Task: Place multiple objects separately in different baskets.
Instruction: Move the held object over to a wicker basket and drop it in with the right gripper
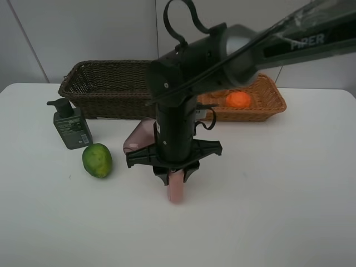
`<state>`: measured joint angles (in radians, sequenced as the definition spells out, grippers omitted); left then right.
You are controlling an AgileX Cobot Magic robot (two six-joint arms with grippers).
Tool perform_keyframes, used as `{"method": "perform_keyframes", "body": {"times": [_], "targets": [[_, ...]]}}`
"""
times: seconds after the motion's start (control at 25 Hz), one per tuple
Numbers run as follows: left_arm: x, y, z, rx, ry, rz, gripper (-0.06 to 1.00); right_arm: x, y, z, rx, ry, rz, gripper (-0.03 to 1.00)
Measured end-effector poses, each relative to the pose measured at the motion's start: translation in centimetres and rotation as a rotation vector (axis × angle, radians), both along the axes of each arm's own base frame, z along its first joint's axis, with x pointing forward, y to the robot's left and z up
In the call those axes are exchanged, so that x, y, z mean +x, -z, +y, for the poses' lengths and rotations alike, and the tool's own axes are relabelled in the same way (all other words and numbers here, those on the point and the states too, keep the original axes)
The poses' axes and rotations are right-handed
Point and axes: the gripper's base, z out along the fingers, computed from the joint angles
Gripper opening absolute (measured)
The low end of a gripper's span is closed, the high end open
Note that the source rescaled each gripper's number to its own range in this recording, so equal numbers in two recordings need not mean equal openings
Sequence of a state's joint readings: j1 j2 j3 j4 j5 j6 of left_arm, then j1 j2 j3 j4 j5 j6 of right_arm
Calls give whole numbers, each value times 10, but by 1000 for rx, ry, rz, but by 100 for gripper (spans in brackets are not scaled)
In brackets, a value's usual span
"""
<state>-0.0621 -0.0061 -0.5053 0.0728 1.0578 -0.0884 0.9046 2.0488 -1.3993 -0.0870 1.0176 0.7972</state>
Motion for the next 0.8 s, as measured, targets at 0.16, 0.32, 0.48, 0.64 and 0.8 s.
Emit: {"method": "perform_keyframes", "body": {"times": [0.16,0.32,0.48,0.64,0.8], "targets": [[0,0,0,0,0,0,94,7,-25,10,7,-79,-2,1],[0,0,0,0,0,0,94,19,-57,18,10,-187,-49,1],[0,0,0,0,0,0,94,43,-95,24,76,-241,-168,1],[0,0,0,0,0,0,94,71,-117,20,105,-234,-265,1],[0,0,0,0,0,0,94,94,-134,9,112,-227,-374,1]]}}
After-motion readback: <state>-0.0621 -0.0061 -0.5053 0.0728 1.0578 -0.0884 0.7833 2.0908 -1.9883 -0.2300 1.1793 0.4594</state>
